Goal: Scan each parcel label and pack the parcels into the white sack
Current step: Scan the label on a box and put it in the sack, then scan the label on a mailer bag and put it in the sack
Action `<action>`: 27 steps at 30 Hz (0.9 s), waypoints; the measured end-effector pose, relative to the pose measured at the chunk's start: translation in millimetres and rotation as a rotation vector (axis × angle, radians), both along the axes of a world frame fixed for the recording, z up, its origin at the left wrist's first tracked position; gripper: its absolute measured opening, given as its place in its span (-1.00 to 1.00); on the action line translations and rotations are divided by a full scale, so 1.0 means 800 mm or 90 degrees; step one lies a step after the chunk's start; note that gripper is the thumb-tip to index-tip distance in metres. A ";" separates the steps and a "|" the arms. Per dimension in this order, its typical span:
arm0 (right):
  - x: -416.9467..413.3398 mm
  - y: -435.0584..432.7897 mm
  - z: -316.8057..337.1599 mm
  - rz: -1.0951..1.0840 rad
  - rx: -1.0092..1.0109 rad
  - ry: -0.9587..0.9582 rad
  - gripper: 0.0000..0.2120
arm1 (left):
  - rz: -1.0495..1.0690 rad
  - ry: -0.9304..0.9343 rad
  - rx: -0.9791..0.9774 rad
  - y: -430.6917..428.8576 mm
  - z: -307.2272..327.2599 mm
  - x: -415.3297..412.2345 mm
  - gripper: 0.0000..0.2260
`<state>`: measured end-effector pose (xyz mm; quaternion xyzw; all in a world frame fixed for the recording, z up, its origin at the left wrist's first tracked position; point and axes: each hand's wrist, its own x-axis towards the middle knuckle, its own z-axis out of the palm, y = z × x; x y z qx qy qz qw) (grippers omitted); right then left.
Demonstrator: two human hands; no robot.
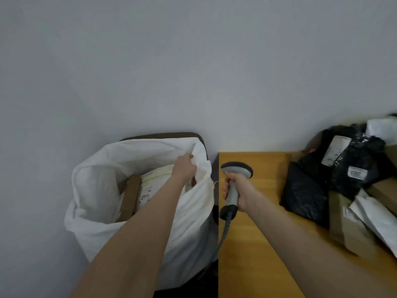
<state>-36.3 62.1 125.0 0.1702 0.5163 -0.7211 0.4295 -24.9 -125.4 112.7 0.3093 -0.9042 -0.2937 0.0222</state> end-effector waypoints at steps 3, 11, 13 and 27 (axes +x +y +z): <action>0.023 0.065 -0.008 0.007 0.018 0.005 -0.71 | -0.045 0.015 -0.021 0.069 0.007 0.011 -0.58; 0.040 0.250 -0.008 -0.085 0.162 0.092 -0.84 | -0.167 -0.018 -0.014 0.268 0.006 0.000 -0.57; 0.036 0.300 -0.007 -0.110 0.176 0.089 -0.82 | -0.202 -0.014 -0.014 0.319 0.008 -0.012 -0.57; -0.077 0.546 0.014 -0.412 0.292 0.137 -0.86 | -0.416 -0.027 0.068 0.575 -0.005 -0.159 -0.52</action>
